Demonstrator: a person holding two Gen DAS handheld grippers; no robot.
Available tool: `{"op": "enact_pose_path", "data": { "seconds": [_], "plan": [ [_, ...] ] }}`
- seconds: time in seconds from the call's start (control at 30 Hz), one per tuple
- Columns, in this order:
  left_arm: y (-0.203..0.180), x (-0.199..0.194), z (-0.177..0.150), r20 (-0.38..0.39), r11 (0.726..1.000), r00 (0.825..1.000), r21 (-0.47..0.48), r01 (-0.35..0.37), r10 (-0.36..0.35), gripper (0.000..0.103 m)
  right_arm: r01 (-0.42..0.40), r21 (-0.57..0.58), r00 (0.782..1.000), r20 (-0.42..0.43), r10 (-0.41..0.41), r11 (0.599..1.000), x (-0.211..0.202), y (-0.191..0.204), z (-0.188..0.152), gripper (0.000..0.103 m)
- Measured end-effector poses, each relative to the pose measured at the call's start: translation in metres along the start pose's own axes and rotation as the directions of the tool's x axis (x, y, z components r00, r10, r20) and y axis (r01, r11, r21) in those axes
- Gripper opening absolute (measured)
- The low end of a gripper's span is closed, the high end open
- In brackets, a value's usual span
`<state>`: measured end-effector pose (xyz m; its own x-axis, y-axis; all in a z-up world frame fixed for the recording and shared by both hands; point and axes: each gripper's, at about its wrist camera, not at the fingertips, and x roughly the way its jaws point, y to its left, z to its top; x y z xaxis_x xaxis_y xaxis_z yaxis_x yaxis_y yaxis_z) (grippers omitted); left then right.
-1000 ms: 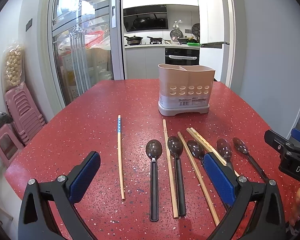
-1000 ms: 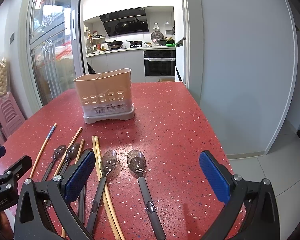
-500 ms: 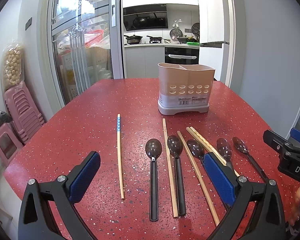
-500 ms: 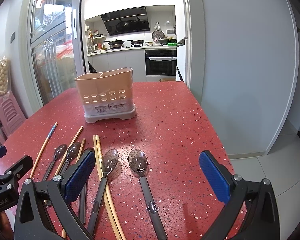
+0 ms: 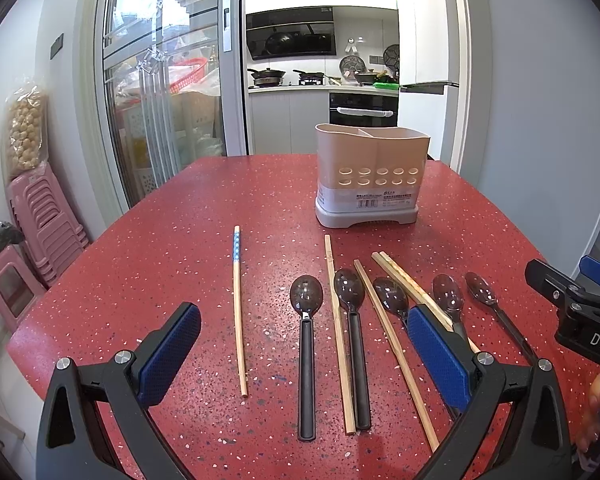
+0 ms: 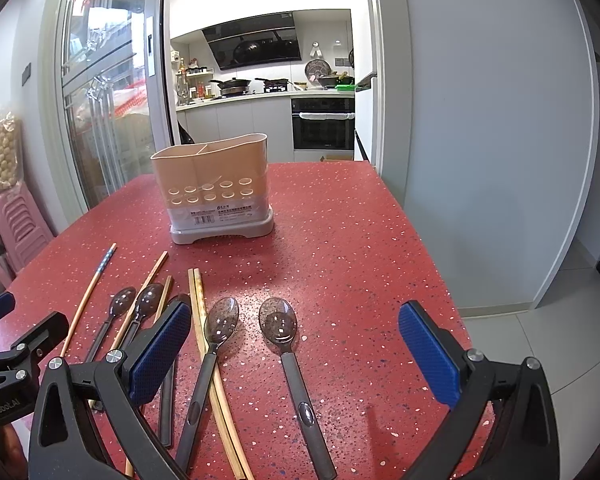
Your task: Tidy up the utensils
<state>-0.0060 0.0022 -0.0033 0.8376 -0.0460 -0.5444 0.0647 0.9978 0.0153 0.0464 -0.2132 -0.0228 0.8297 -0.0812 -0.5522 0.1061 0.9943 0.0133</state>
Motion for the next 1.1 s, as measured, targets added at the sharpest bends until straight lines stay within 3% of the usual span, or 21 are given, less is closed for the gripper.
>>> {"op": "enact_pose_path", "data": {
  "seconds": [1.1],
  "plan": [
    [-0.0029, 0.0021, -0.0038, -0.016, 1.0, 1.0, 0.001, 0.002, -0.002, 0.103, -0.005, 0.002, 1.0, -0.01, 0.005, 1.0, 0.0019, 0.0019, -0.0025, 0.103]
  ]
}}
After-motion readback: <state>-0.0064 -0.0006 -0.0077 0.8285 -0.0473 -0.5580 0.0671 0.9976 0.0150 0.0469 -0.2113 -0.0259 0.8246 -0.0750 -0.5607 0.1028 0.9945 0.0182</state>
